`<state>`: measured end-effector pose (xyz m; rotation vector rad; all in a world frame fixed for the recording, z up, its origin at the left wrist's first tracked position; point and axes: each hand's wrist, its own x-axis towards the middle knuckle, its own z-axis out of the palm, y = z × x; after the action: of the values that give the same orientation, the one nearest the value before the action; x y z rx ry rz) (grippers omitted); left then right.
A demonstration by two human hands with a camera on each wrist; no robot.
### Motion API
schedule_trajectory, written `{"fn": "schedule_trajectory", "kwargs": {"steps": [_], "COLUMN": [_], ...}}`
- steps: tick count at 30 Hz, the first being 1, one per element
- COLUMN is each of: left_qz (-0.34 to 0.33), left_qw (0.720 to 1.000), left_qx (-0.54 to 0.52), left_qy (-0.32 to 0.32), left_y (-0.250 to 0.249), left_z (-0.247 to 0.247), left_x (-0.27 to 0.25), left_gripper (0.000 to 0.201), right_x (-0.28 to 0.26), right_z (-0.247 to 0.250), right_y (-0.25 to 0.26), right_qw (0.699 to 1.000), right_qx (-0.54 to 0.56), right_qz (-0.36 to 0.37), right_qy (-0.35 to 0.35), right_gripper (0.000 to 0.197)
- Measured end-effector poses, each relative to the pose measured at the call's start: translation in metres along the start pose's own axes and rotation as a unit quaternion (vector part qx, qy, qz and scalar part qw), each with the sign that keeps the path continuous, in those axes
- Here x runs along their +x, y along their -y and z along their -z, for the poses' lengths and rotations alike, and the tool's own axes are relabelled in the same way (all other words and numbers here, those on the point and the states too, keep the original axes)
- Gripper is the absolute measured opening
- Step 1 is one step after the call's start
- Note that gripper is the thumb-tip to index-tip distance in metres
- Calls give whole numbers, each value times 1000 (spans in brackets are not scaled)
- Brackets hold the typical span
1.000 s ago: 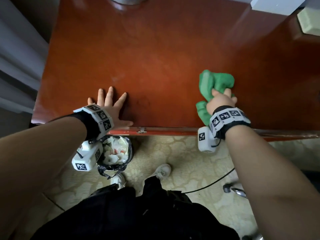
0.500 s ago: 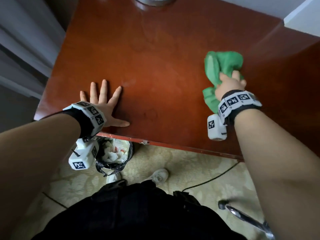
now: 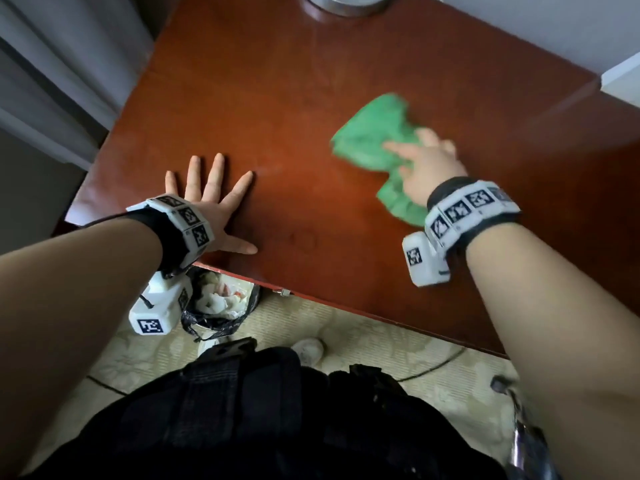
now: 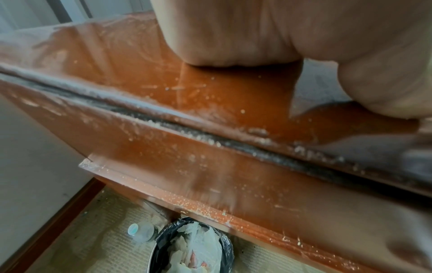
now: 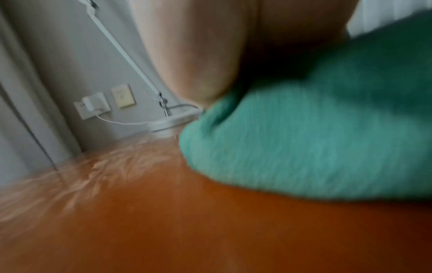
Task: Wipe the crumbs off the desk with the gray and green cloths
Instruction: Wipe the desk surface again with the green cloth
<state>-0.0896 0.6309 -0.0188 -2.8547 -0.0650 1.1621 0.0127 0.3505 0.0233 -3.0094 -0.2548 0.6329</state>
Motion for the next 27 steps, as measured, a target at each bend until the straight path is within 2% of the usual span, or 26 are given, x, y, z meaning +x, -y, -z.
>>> {"fn": "schedule_trajectory", "kwargs": {"steps": [2,3,4,6,9,11,12,15,19,21,24,27], "left_qz": [3,4,5,5,5,6,6,6,5,6,7,8], "left_qw": [1000,1000,1000,1000,1000,1000,1000,1000,1000,1000,1000,1000], "left_qx": [-4,-3,-1,0,5,9,10,6,9,11,18,18], "left_qy": [3,5,7,10,9,5,4,5,1,-1,-2,-3], "left_y": [1,1,1,1,0,0,0,0,0,-1,-1,-2], "left_z": [0,1,1,3,6,6,7,6,6,6,7,8], "left_x": [1,2,3,4,5,6,5,5,6,6,7,8], "left_gripper": [117,116,116,116,116,117,118,119,120,120,121,122], "right_x": [22,29,32,26,-5,-24,-30,-33,-26,-21,-16,-18], "right_z": [0,-2,-6,-11,-26,-32,-33,-34,-37,-40,-48,-53], "right_y": [-3,0,5,18,32,35,36,38,37,35,40,46], "right_qw": [989,983,982,994,996,986,981,980,992,994,990,988], "right_qx": [17,25,26,0,-37,-47,-64,-87,-16,-2,-77,-93], "right_qz": [-146,-175,-174,-103,74,156,174,156,123,105,121,120], "right_qy": [25,53,66,45,10,42,61,92,-8,-23,-4,-21], "right_gripper": [55,57,60,60,57,49,47,55,53,60,66,64]}}
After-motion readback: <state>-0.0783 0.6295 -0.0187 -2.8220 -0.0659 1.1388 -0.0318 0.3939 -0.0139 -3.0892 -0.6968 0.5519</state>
